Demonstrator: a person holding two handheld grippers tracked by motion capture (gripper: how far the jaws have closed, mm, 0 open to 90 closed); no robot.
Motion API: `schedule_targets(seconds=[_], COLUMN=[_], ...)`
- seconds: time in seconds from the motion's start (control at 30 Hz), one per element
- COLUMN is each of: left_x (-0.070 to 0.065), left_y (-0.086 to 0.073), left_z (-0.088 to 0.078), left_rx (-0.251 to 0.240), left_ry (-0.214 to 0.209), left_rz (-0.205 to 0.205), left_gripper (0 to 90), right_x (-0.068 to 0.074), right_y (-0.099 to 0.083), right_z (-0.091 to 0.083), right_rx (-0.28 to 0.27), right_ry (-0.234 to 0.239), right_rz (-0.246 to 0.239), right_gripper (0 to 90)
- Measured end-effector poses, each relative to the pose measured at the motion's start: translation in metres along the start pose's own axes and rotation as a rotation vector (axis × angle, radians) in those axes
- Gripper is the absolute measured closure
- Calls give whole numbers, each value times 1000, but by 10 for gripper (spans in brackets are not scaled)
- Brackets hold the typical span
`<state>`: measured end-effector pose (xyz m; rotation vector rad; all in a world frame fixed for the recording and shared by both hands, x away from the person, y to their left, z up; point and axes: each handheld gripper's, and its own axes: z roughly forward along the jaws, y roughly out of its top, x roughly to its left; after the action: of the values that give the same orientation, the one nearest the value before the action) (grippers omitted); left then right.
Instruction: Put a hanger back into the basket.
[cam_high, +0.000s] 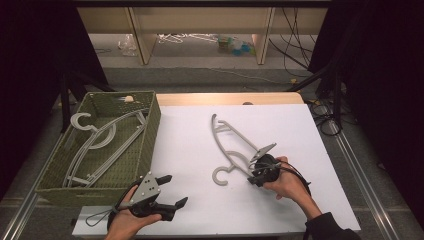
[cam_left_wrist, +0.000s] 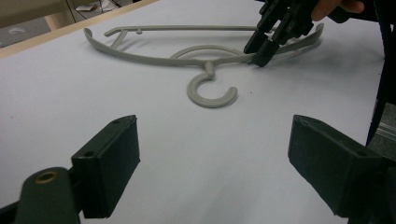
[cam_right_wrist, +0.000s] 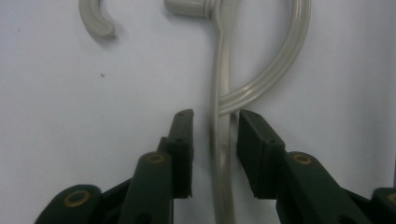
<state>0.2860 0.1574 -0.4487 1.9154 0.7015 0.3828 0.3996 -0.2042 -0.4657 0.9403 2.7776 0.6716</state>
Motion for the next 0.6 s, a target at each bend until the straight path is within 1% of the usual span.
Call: schedule_targets(seconds=[0.03, 0.07, 0.1, 0.17, 0.2, 0.27, 0.33, 0.37, 0.4, 0.47, 0.5, 0.6], left_x=[0, 0, 0, 0, 1, 0, 0, 1, 0, 0, 0, 0], left_y=[0, 0, 0, 0, 0, 0, 0, -1, -1, -1, -1, -1], left_z=[0, 0, -1, -1, -1, -1, 0, 1, 1, 1, 1, 0], left_rx=[3, 5, 12, 14, 15, 15, 17, 20, 27, 27, 27, 29], left_ry=[0, 0, 7, 8, 8, 9, 9, 4, 11, 9, 9, 12], left_rz=[10, 14, 15, 22, 24, 21, 15, 23, 18, 19, 27, 22], left_gripper=[165, 165, 166, 167, 167, 168, 168, 168, 168, 170, 170, 170], right_x=[0, -1, -2, -4, -4, -4, -5, -5, -6, -7, -7, -7], right_y=[1, 2, 3, 4, 4, 4, 5, 6, 7, 9, 9, 8], right_z=[0, 0, 1, 1, 1, 2, 2, 1, 2, 2, 2, 2], right_rx=[7, 15, 17, 31, 33, 29, 41, 48, 55, 65, 67, 66], right_ry=[3, 3, 9, 18, 19, 16, 21, 20, 20, 14, 11, 7], right_rz=[2, 8, 2, 29, 31, 34, 34, 40, 37, 29, 29, 36], right_gripper=[681, 685, 686, 699, 703, 710, 722, 733, 749, 760, 771, 794])
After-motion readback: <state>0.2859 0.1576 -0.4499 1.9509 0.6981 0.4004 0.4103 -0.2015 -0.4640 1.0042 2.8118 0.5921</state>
